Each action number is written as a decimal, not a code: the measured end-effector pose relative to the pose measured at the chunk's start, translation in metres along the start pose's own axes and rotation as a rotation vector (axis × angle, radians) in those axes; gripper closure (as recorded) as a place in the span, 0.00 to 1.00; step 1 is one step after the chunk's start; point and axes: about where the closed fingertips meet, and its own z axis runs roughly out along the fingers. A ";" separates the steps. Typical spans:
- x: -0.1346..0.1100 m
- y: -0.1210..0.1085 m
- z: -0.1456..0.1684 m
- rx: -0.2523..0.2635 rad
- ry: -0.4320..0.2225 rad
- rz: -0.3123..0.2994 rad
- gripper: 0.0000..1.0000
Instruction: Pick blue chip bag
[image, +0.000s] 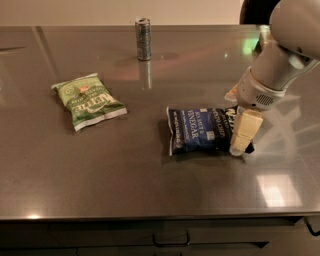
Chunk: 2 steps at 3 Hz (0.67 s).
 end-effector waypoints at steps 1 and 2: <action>-0.004 0.002 0.013 -0.041 0.013 -0.012 0.15; -0.011 0.005 0.012 -0.057 0.022 -0.021 0.38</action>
Offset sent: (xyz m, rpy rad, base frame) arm -0.0058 0.0214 -0.0017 -0.0259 0.0720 0.0507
